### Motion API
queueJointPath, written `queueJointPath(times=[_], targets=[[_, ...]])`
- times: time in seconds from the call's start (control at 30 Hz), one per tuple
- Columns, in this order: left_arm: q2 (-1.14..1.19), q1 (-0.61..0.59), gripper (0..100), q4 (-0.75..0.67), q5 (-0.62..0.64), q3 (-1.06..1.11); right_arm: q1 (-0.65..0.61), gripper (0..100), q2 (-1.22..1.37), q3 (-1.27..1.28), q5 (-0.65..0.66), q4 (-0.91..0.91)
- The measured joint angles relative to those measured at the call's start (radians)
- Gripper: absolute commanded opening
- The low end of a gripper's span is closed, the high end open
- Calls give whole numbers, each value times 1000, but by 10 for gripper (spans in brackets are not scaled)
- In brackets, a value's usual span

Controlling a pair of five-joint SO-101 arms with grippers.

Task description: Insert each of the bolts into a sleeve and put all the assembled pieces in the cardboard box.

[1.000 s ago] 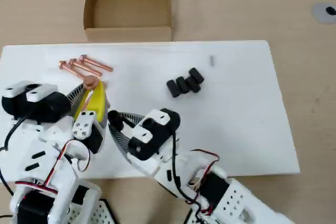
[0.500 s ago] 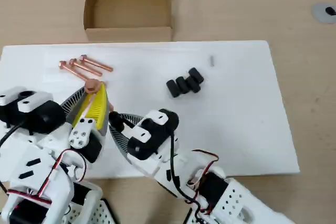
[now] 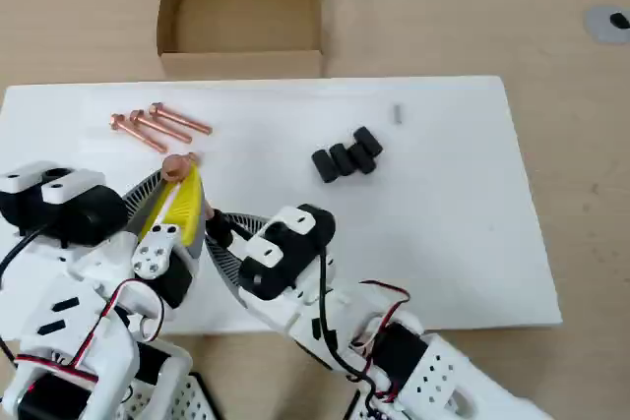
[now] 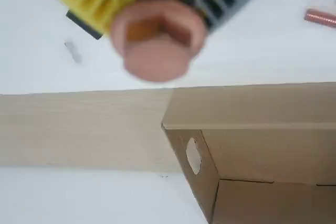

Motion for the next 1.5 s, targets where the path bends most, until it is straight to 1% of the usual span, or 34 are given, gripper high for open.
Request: queueJointPath(times=[0.37,0.63,0.83,1.0,1.07,1.23,1.5], targets=[[0,0,5,6,54,0,0,9,0,0,0,0],[0,2,5,17,54,0,0,9,0,0,0,0],[-2,74,5,74,44,-6,0,9,0,2,0,0],[5,83,8,84,46,3,0,9,-2,0,0,-2],[-2,84,32,84,43,18,0,9,-2,0,0,-2],[3,80,136,86,20,57,0,9,-2,0,-2,-3],[-2,-54,208,86,52,55,0,9,-2,0,-2,-2]])
